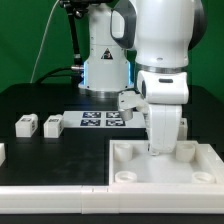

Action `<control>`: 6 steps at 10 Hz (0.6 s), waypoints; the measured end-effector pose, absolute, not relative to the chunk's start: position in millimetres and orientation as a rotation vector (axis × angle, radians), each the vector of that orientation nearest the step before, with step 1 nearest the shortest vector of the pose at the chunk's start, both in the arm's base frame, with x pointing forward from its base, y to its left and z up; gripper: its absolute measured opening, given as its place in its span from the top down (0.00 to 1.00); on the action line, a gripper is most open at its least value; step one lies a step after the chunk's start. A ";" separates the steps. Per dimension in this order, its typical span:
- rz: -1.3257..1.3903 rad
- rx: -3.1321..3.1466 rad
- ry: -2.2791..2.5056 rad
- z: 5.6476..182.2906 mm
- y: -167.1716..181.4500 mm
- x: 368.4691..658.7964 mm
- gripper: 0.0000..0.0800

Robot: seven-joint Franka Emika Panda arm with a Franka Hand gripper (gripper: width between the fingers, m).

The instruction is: Assemble one leg

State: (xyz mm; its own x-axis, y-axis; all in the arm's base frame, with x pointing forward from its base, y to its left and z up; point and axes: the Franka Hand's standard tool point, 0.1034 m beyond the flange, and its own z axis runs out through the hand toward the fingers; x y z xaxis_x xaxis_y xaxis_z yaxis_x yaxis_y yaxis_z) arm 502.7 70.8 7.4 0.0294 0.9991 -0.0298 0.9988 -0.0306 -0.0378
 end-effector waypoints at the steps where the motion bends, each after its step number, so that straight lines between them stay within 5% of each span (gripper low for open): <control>1: 0.076 -2.250 -2.182 7.2 70.4 502.5 0.68; 2: 0.076 -2.250 -2.181 7.2 70.2 502.4 0.68; 4: 0.076 -2.251 -2.180 7.0 69.7 502.2 0.34; 5: 0.077 -2.251 -2.180 7.0 69.6 502.2 0.34; 6: 0.077 -2.251 -2.180 6.9 69.4 502.1 0.22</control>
Offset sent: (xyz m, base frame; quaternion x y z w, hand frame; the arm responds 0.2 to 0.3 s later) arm 0.0000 0.0000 0.0000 0.0000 0.0000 0.0000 1.0000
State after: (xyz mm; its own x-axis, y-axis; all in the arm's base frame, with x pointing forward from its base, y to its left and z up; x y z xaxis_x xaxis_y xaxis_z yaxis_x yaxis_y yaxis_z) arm 502.1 69.4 6.9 0.0316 0.9990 -0.0304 0.9987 -0.0328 -0.0392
